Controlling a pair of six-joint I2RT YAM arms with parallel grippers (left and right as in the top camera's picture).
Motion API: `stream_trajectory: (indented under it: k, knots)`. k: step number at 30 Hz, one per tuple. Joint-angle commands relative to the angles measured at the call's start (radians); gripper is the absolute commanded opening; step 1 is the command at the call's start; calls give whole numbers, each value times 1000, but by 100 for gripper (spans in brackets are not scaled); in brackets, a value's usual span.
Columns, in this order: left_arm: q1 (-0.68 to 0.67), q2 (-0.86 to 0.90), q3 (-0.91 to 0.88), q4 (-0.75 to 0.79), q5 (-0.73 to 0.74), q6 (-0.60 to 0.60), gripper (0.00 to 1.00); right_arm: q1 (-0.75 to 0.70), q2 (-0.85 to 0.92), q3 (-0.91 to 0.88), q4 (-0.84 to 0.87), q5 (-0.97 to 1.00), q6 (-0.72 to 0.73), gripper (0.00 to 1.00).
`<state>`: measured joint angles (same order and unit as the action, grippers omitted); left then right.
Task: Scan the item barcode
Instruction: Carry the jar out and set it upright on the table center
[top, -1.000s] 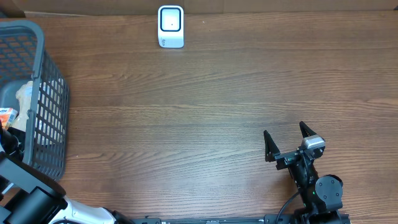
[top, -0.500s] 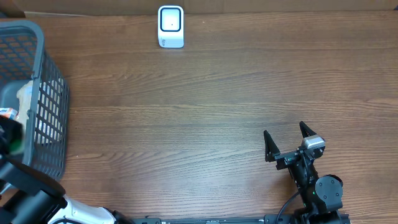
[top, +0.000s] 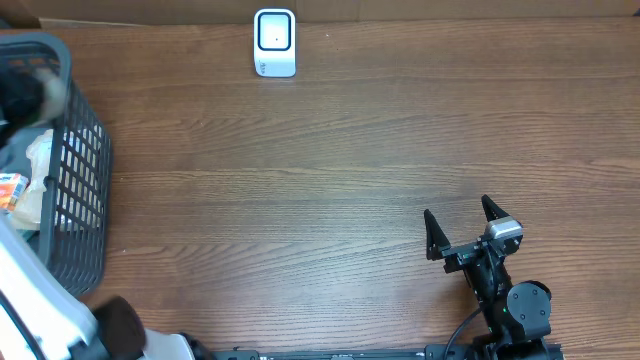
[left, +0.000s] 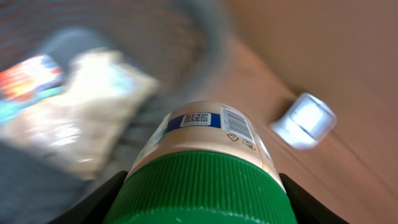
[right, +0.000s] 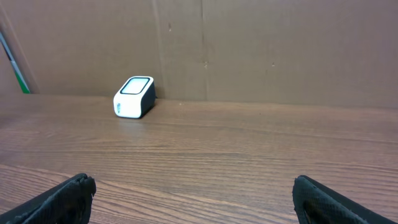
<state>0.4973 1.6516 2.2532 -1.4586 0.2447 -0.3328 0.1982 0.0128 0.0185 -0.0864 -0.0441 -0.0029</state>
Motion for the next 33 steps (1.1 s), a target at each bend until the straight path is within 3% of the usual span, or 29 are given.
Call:
stream_trajectory:
  k: [1,9,15,24,33]
  knots:
    - [-161,-64,27,-15,54,52,30,3,-10,-10,6,9,2,100]
    - [-560,-11,-53,-93,-114,48,29,3,-10,-10,6,9,2,100]
    - [-749,76,-235,-44,-189,21,25,3,-10,-10,6,9,2,100]
    - [-871,229,-509,220,-196,-5,26,3,-10,-10,6,9,2,100]
    - [-945,410,-583,409,-209,-8,24,3,-10,-10,6,9,2,100]
